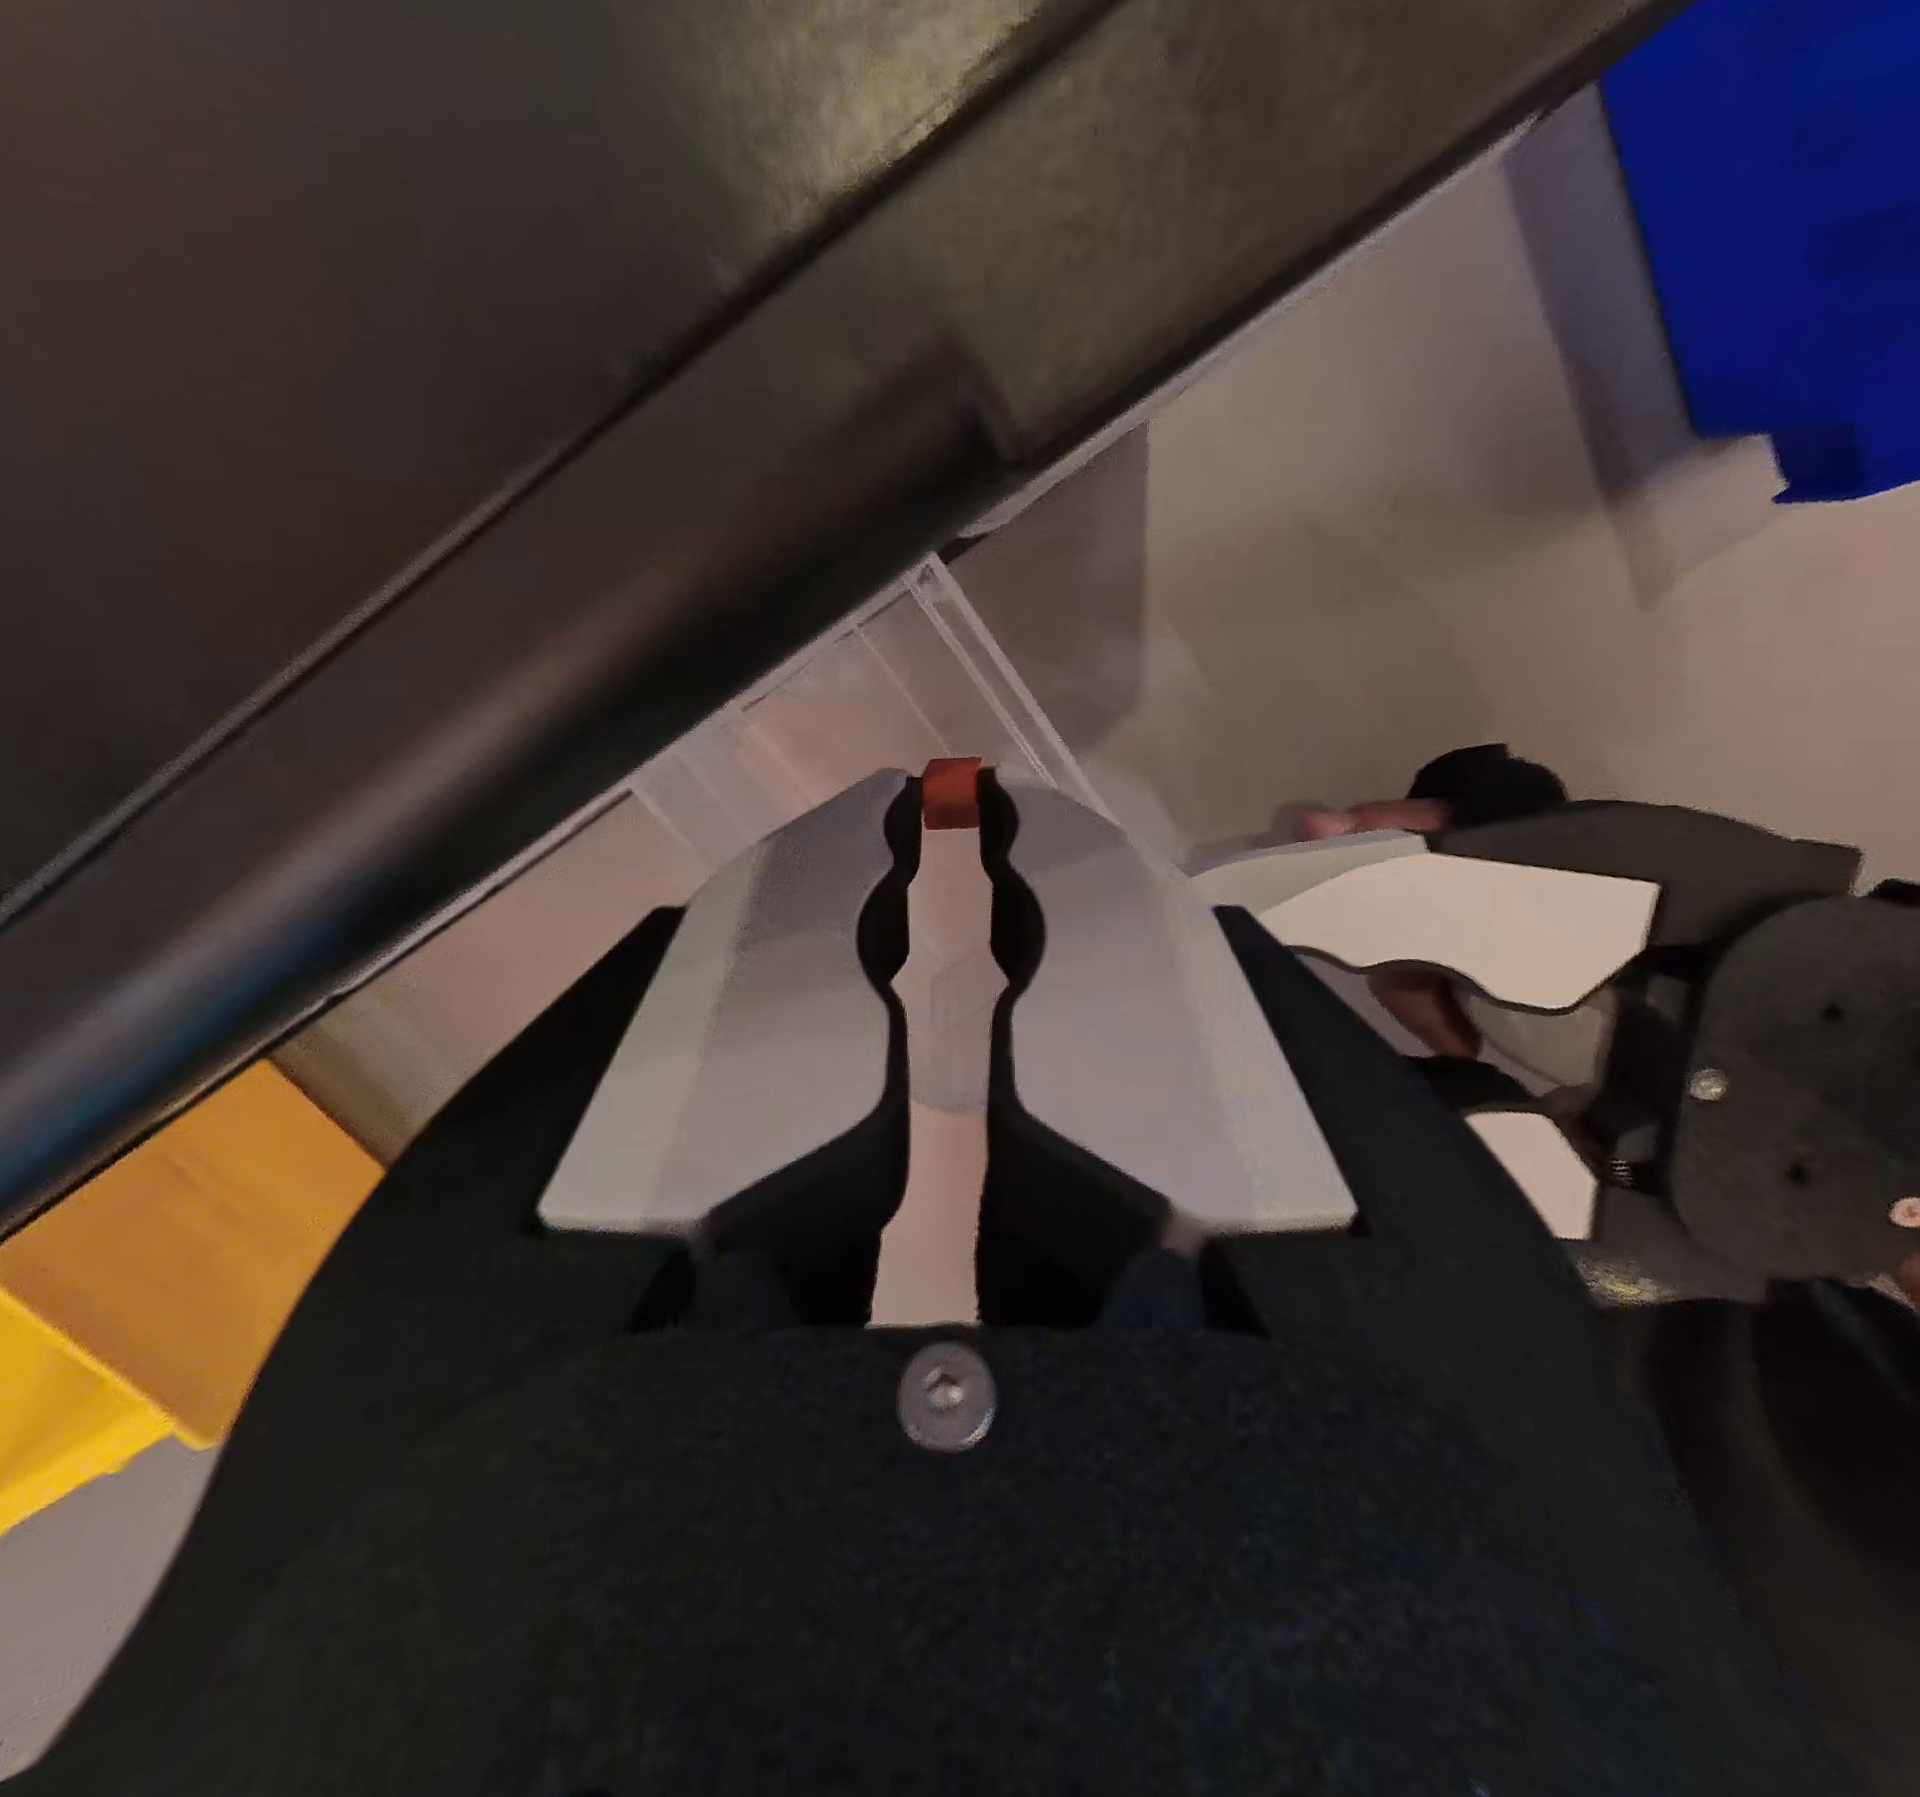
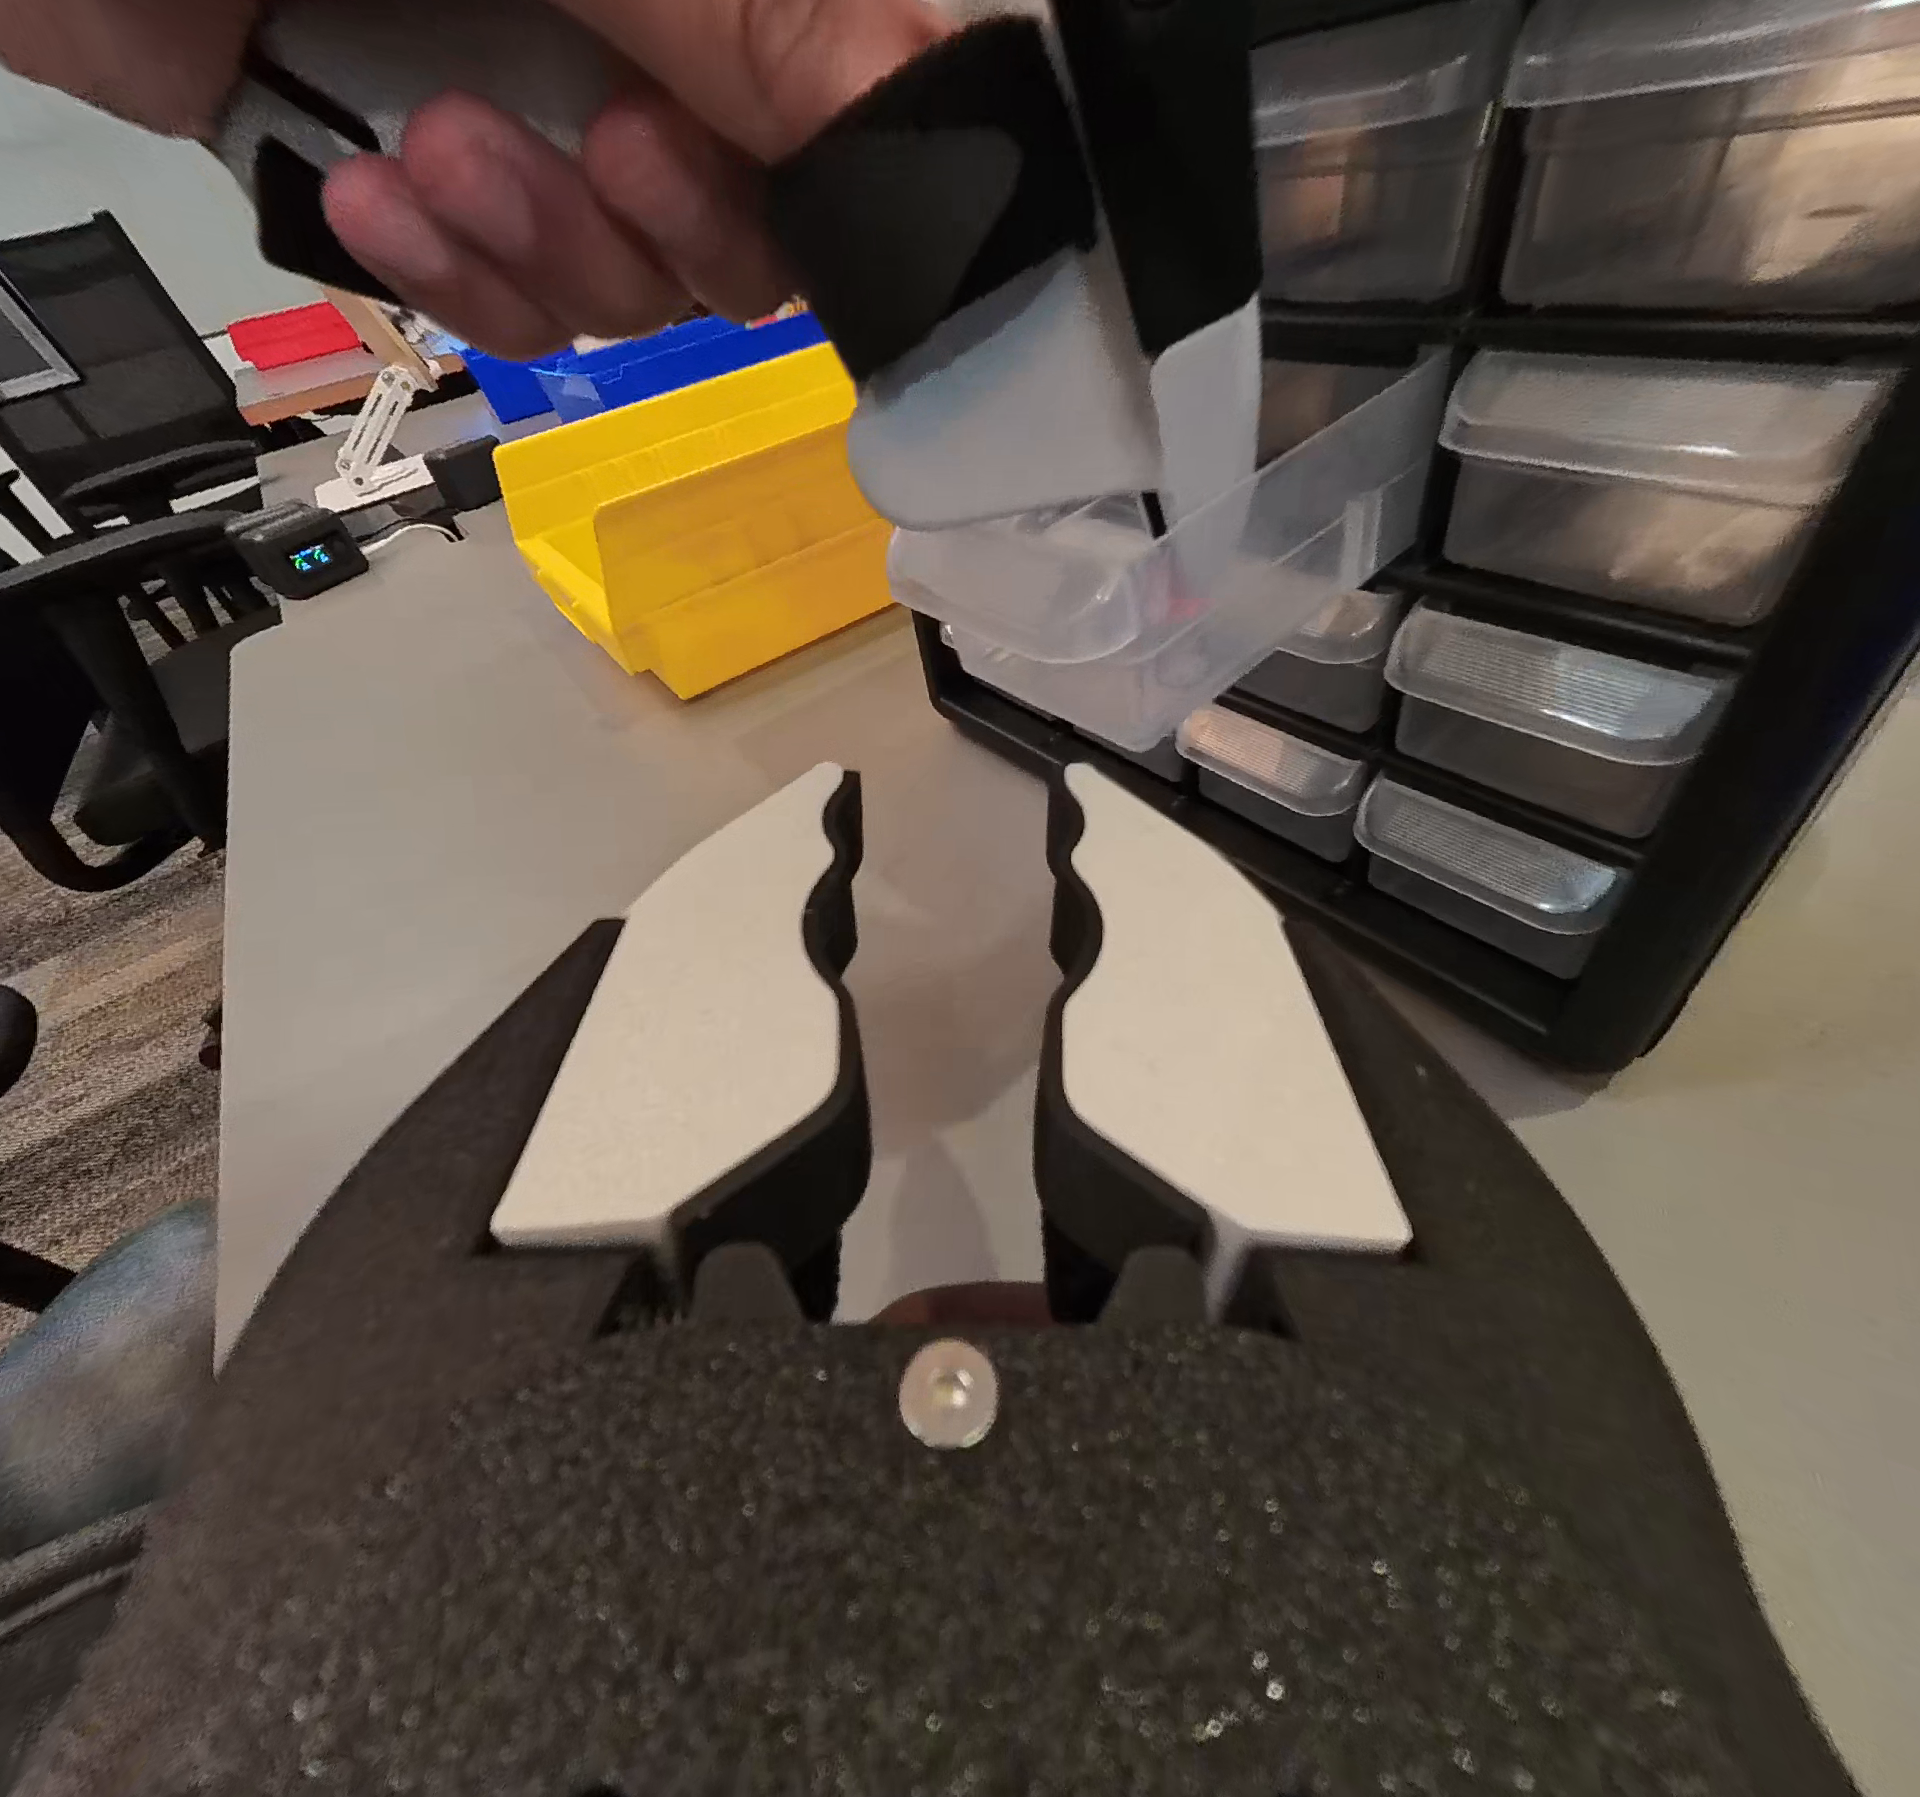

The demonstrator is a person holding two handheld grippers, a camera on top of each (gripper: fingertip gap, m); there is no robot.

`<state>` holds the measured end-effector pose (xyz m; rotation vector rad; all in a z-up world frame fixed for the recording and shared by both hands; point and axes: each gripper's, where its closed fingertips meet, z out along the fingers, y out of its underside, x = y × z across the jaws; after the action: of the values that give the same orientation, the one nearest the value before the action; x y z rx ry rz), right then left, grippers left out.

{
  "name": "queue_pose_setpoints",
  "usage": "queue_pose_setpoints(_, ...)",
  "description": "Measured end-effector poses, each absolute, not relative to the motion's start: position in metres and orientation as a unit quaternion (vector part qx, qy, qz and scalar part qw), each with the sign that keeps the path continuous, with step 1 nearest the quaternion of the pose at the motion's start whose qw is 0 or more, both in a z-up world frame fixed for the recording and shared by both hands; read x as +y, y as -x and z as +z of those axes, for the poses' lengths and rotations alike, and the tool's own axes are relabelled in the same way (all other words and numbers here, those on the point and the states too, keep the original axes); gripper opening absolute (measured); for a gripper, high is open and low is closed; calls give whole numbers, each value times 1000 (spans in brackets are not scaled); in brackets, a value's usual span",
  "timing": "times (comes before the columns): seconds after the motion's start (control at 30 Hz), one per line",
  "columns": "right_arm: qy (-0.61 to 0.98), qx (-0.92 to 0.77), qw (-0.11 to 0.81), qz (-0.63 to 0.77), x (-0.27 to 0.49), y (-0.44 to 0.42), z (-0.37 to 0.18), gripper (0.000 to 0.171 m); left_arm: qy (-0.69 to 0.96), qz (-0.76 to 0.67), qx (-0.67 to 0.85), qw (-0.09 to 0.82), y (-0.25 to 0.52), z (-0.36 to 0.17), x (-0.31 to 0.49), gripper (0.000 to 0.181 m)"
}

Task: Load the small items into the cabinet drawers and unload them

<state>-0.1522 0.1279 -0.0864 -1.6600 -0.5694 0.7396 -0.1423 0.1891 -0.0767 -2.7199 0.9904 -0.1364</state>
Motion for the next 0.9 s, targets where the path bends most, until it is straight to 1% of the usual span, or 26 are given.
queue_pose_setpoints(0.23,710,-254,575,317,124,158,-87,34,946,-24,302,118,143,-78,190,10)
queue_pose_setpoints(0.47,710,-261,575,311,122,159,-86,34,947,8,306,96,147,-81,184,10)
queue_pose_setpoints(0.9,713,-257,571,315,124,157,-89,34,948,-1,310,78,147,-82,179,11)
